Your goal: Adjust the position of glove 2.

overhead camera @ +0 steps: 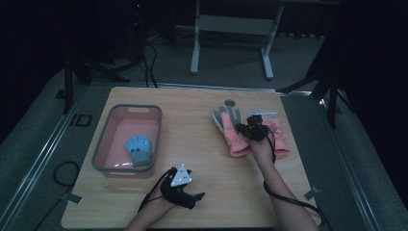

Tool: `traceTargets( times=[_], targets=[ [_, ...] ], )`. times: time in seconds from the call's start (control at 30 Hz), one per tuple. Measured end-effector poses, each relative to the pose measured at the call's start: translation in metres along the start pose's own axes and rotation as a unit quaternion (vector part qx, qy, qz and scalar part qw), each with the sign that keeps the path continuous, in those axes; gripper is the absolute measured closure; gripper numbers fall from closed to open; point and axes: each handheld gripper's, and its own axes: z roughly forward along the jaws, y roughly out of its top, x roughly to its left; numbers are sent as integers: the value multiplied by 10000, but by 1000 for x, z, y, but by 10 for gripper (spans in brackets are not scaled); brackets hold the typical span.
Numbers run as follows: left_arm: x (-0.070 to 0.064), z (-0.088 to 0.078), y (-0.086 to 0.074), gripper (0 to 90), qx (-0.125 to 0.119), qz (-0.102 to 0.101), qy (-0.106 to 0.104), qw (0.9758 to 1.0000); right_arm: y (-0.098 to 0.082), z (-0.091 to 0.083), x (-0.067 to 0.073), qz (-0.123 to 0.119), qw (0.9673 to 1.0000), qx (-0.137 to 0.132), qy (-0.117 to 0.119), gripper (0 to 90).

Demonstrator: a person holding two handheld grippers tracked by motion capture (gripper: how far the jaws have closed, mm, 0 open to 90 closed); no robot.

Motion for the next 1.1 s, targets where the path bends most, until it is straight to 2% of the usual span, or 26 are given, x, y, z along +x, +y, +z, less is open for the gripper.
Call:
traceTargets(
  times=[0.1, 0.2, 0.27, 0.37, 0.43, 0.5, 0.57, 0.77, 0.83, 0.93, 1.1],
  targets=[
    [1, -1, 0, 62, -7, -14, 84, 10000, -6, -13, 13, 214, 9996, -112, -125, 885],
    [2, 0, -1, 61, 14, -62, 44, 10000, -15, -23, 21, 622, 9978, -207, -50, 885],
    [2, 0, -2, 61, 19, -62, 52, 10000, -23, -29, 27, 803, 9963, -283, -79, 885],
    [3, 1, -3, 61, 51, -27, 22, 10000, -33, -33, 35, 922, 9953, -249, -154, 884],
    [3, 1, -3, 61, 34, -20, 53, 10000, -37, -35, 38, 1086, 9936, -283, -164, 884],
    [2, 1, -3, 48, -22, -8, 151, 9999, -39, -36, 44, 1045, 9940, -260, -210, 884],
    [1, 1, -2, 27, -44, 13, 238, 9997, -43, -37, 50, 1127, 9928, -323, -229, 884],
    [0, 3, -4, 21, 42, 67, 209, 9998, -55, -25, 65, 1102, 9921, -268, -545, 884],
    [0, 4, -4, 21, 80, 63, 179, 9998, -60, -17, 65, 1169, 9912, -159, -608, 882],
    [1, 4, -4, 21, 13, -60, 106, 9999, -68, -9, 64, 1282, 9892, -66, -704, 875],
    [1, 4, -5, 21, 13, -95, 106, 9999, -67, -9, 63, 1388, 9879, -140, -676, 838]
  ],
)
